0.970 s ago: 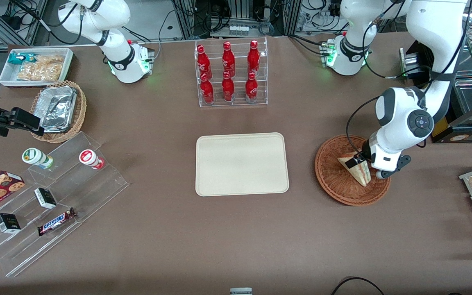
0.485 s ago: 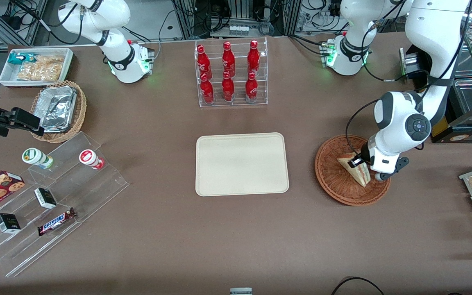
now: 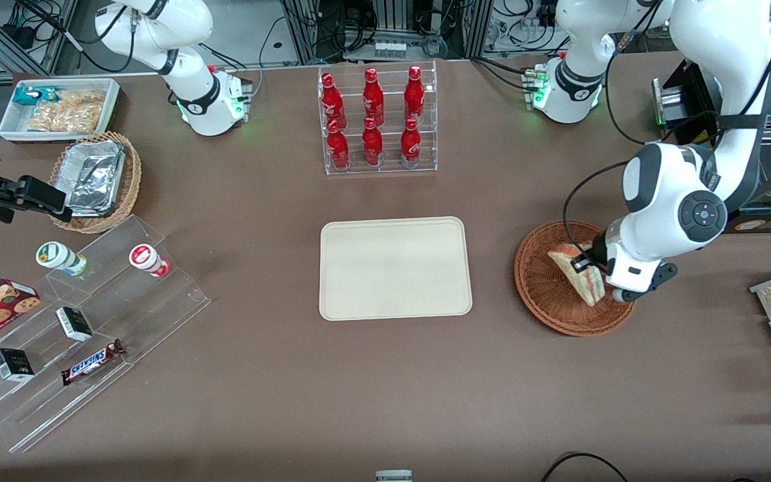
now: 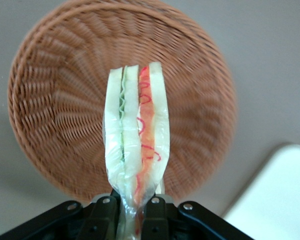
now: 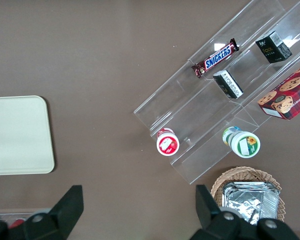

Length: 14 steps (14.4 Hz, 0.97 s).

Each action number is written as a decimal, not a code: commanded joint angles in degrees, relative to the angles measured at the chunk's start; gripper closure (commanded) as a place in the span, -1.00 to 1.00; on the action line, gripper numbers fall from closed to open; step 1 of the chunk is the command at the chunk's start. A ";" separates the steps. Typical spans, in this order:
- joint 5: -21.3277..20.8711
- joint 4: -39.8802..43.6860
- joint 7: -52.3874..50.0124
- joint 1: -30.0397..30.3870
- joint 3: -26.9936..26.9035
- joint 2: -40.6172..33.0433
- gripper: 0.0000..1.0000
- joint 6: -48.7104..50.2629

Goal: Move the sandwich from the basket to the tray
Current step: 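Carry the sandwich with the left gripper over the cream tray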

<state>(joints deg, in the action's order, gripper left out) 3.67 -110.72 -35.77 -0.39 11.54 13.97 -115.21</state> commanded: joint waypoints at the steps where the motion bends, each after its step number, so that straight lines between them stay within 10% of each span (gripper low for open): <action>1: -0.06 5.33 -1.67 -6.53 0.06 2.10 0.96 3.94; 14: -2.96 27.99 -10.89 -32.30 -0.11 23.01 0.92 3.50</action>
<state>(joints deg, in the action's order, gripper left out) 1.90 -89.84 -45.10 -30.67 12.07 31.67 -112.77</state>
